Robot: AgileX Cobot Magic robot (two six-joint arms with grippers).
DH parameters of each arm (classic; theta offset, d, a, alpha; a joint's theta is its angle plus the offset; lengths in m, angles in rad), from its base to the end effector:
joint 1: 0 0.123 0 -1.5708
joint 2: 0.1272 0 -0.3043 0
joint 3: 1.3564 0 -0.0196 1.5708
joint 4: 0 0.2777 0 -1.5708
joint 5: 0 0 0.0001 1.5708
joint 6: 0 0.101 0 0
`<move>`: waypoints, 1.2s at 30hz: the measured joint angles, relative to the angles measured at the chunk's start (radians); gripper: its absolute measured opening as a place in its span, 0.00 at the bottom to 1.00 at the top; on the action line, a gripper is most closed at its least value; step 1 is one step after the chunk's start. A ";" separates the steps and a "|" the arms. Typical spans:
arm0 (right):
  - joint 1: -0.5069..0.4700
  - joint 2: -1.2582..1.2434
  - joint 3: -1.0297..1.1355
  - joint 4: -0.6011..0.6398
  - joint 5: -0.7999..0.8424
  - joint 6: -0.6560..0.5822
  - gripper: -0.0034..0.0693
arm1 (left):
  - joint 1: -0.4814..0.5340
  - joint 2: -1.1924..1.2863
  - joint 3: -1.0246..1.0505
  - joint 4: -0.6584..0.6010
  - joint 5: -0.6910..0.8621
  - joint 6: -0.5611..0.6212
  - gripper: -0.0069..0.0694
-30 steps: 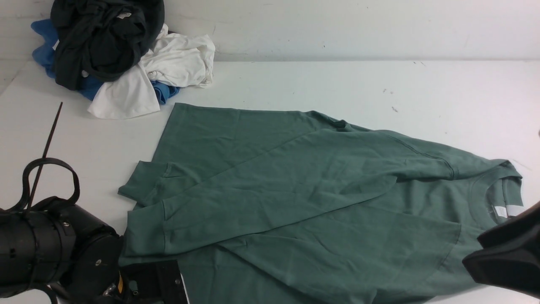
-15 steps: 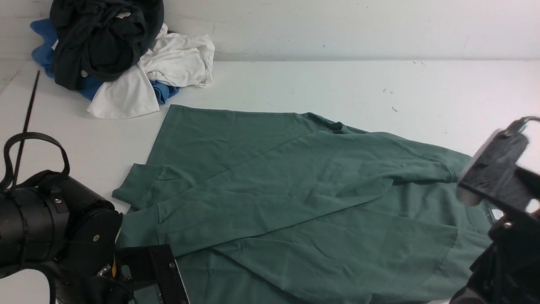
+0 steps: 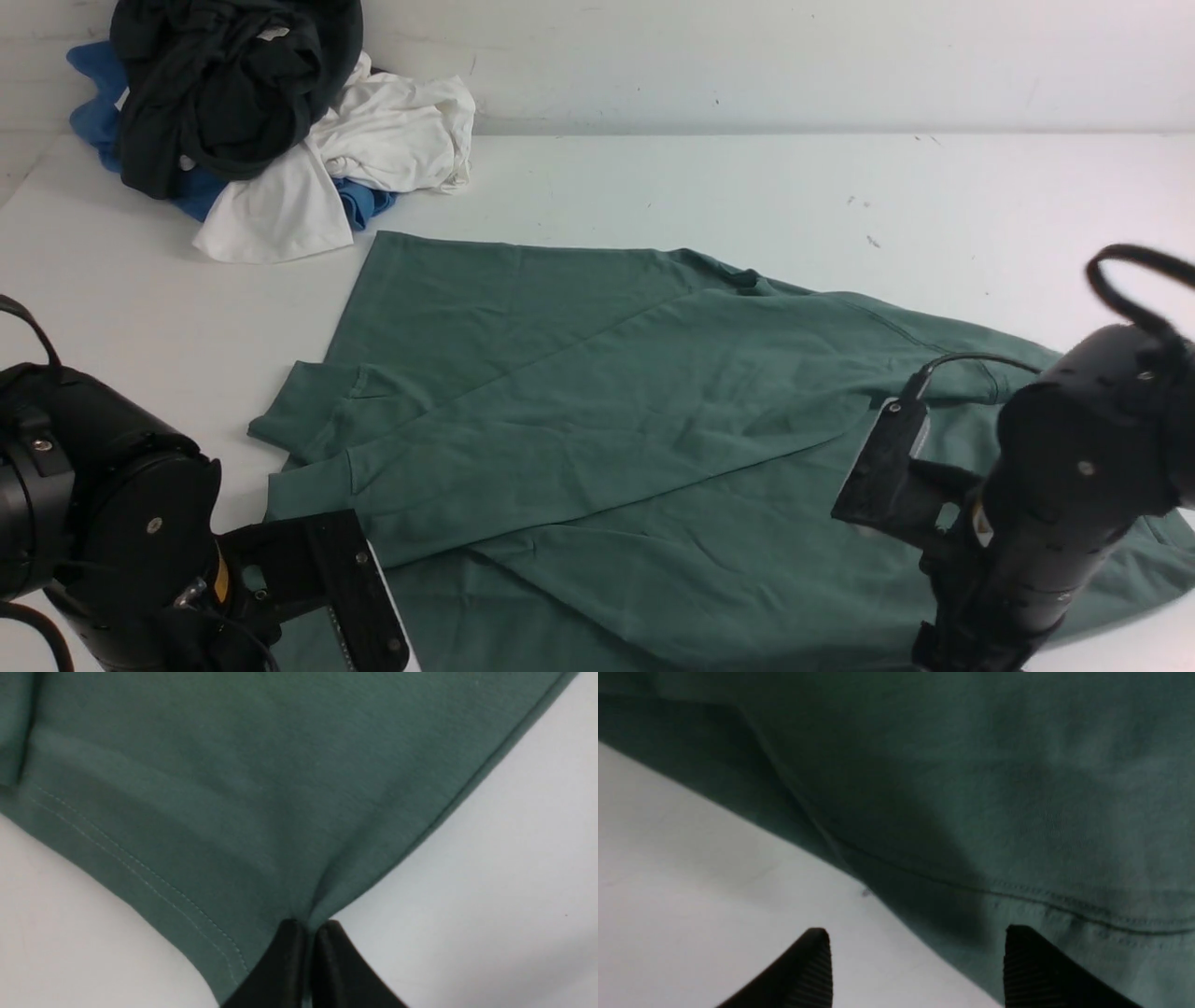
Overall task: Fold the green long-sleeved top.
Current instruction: Use both arms simultaneously to clamp the lower edge of the clothing fabric, then use both arms to drag the lower edge of the fabric forward and fold it over the upper edge
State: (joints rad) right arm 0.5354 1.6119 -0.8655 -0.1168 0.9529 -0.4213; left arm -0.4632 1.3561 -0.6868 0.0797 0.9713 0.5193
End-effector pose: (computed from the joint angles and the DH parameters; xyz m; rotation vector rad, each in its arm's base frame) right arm 0.2445 0.1339 0.1679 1.5231 -2.7026 0.1490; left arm 0.1980 -0.0914 0.1891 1.5346 2.7215 0.1041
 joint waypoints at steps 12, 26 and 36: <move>0.000 0.085 -0.002 -0.086 -0.078 0.069 0.35 | 0.000 0.000 0.000 -0.001 -0.001 -0.007 0.10; -0.033 -0.128 -0.158 -0.108 0.164 -0.044 0.07 | 0.064 -0.074 -0.187 0.152 0.028 -0.129 0.11; -0.248 0.002 -0.496 0.063 0.269 -0.218 0.07 | 0.204 0.142 -0.629 0.168 0.032 0.002 0.11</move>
State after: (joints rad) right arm 0.2871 1.6142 -1.3616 -0.0538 1.2217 -0.6391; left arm -0.2588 1.4982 -1.3158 0.2479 1.0035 0.5209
